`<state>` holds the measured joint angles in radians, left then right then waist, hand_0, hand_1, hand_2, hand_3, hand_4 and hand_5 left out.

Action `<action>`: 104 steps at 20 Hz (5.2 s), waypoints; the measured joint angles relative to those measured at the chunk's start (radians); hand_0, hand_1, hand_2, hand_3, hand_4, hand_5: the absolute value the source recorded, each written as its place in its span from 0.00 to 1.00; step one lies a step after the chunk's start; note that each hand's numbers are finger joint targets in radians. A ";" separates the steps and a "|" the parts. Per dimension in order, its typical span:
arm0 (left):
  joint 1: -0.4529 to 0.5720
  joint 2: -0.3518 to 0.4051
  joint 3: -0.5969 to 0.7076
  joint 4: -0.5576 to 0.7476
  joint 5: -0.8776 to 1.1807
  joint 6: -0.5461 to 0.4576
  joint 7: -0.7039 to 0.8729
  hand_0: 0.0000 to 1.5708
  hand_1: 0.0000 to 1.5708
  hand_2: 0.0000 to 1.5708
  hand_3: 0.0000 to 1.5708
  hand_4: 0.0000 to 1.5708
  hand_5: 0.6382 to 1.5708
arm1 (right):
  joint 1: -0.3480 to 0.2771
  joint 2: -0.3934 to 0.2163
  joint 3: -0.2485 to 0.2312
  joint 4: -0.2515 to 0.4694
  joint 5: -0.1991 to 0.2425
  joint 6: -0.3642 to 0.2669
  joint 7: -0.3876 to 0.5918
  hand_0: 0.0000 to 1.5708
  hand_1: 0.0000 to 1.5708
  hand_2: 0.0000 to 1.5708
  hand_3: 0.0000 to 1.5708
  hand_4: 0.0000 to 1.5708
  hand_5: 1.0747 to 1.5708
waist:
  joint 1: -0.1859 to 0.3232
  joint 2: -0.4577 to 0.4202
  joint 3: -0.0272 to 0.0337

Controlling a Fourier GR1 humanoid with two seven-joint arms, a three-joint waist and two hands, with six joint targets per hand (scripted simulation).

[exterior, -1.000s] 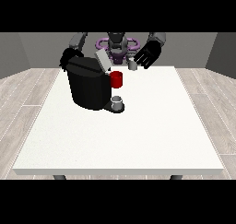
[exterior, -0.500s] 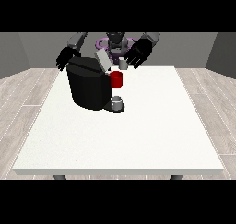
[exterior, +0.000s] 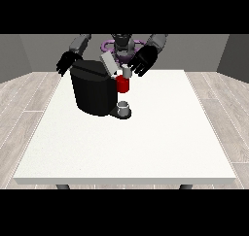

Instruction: Insert the coffee pod into the coffee machine and close the lid

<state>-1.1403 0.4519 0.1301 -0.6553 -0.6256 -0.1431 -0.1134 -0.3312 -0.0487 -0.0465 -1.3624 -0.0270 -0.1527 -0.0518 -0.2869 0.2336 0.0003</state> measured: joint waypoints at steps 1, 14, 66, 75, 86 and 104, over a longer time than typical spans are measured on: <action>-0.014 0.006 0.001 0.004 0.000 -0.012 0.005 0.84 0.84 0.85 0.78 0.32 1.00 | -0.007 0.005 0.001 0.000 0.001 -0.006 0.005 0.00 0.00 0.00 0.00 0.32 1.00 | -0.001 0.003 -0.0002; -0.013 -0.002 -0.004 0.027 -0.022 -0.001 -0.033 0.77 0.77 0.81 0.77 0.33 1.00 | 0.007 0.008 0.002 -0.034 -0.008 -0.006 0.019 0.00 0.00 0.00 0.00 0.28 1.00 | -0.013 0.016 -0.0001; -0.005 -0.018 -0.067 0.035 -0.139 -0.065 -0.046 0.00 0.00 0.00 0.00 0.00 1.00 | 0.044 0.011 -0.014 0.017 -0.006 -0.023 -0.034 0.00 0.00 0.00 0.00 0.27 1.00 | 0.033 -0.025 0.0004; 0.074 -0.067 -0.018 0.017 -0.077 -0.089 -0.041 0.00 0.00 0.00 0.00 0.00 1.00 | 0.117 0.012 -0.035 0.030 -0.031 -0.012 -0.055 0.00 0.00 0.00 0.00 0.24 1.00 | 0.088 -0.135 -0.0001; 0.324 -0.271 0.185 0.009 0.203 -0.078 -0.113 0.00 0.00 0.00 0.00 0.00 1.00 | 0.229 -0.046 -0.029 -0.018 -0.037 0.049 -0.018 0.00 0.00 0.00 0.00 0.18 1.00 | 0.216 -0.383 -0.0013; 0.592 -0.399 0.229 -0.154 0.426 -0.174 -0.110 0.00 0.00 0.00 0.00 0.00 1.00 | 0.090 -0.132 0.015 -0.106 -0.027 0.158 0.116 0.00 0.00 0.00 0.00 0.10 1.00 | 0.401 -0.447 -0.0004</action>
<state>-0.5482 0.0524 0.3589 -0.8098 -0.2000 -0.3175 -0.2234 -0.2412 -0.1806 -0.0319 -1.4682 -0.0537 0.0050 0.0637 0.1137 -0.2130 -0.0002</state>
